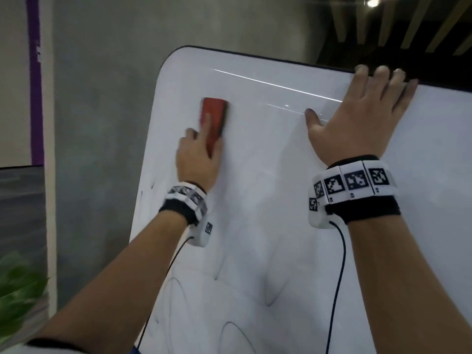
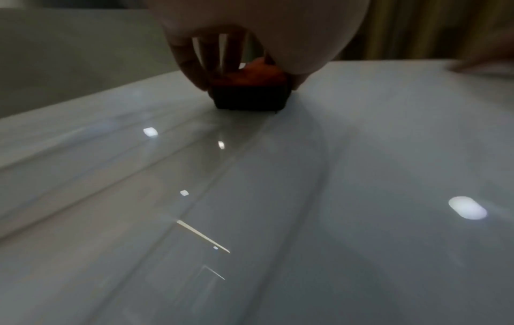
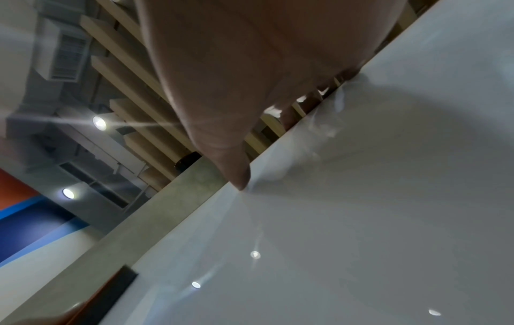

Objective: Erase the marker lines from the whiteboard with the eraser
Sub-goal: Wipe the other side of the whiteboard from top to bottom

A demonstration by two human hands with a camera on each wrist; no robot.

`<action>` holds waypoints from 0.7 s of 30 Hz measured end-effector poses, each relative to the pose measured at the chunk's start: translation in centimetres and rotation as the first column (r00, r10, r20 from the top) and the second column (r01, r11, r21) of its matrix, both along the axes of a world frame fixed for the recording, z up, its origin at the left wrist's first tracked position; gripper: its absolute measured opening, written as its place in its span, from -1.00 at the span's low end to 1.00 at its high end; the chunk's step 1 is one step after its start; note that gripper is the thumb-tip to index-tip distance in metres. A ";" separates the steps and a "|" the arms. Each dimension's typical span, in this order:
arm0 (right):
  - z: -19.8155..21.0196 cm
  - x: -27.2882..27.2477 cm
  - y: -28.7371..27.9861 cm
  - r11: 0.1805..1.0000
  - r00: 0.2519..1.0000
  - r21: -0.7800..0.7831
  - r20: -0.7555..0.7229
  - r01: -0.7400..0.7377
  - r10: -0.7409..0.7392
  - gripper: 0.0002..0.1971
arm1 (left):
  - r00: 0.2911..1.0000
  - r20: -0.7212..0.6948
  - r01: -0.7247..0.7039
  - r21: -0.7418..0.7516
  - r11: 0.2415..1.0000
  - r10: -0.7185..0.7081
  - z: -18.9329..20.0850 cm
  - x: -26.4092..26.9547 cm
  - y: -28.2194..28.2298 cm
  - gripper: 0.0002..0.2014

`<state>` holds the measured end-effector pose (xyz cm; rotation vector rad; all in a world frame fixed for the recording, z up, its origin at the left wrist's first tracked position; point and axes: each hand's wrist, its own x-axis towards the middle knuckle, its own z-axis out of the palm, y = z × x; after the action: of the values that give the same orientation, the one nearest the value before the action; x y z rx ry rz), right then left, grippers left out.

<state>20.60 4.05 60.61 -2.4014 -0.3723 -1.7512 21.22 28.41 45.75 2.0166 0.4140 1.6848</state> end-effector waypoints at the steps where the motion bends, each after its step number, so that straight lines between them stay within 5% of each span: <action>1: 0.0 0.0 -0.2 1.000 1.000 -0.014 -0.003 0.003 -0.003 -0.08 | 1.000 -0.010 -0.010 -0.150 0.989 0.008 0.3 0.4 1.1 -0.41; 4: 0.0 0.1 -0.5 0.999 1.000 -0.041 -0.007 0.001 -0.001 -0.06 | 0.997 -0.077 -0.062 -0.443 0.894 0.031 1.4 1.1 2.2 -0.39; 6: -0.1 0.0 -0.5 0.999 1.000 -0.041 0.000 0.005 -0.005 -0.06 | 0.996 -0.088 -0.066 -0.425 0.903 0.031 1.6 0.9 0.6 -0.39; 9: -0.1 -0.1 -0.2 1.000 1.000 -0.026 0.003 0.004 -0.004 -0.07 | 0.999 0.005 0.041 -0.053 0.998 -0.041 -0.1 -0.8 -4.4 -0.40; 12: -0.1 -0.1 0.0 1.000 1.000 -0.011 -0.001 -0.001 0.001 -0.07 | 0.984 -0.018 0.176 0.319 0.931 -0.180 -3.7 -2.3 -8.1 -0.44; 14: -0.1 -0.1 -0.2 1.000 1.000 -0.020 -0.004 -0.004 0.004 -0.07 | 0.982 -0.058 0.185 0.398 0.899 -0.177 -4.8 -2.6 -7.4 -0.46; 19: 0.0 0.0 -1.1 0.998 1.000 -0.066 -0.002 -0.010 0.010 -0.05 | 0.996 -0.036 0.083 -0.063 0.995 -0.085 -3.2 -1.7 -3.6 -0.41; 21: 0.0 0.1 -1.3 0.997 1.000 -0.080 0.003 -0.010 0.010 -0.03 | 0.997 -0.039 0.057 -0.051 0.997 -0.059 -3.6 -1.7 -5.2 -0.42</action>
<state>20.67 2.74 60.59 -2.4465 -0.4621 -1.7684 19.56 23.18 42.13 2.0100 0.4029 1.5863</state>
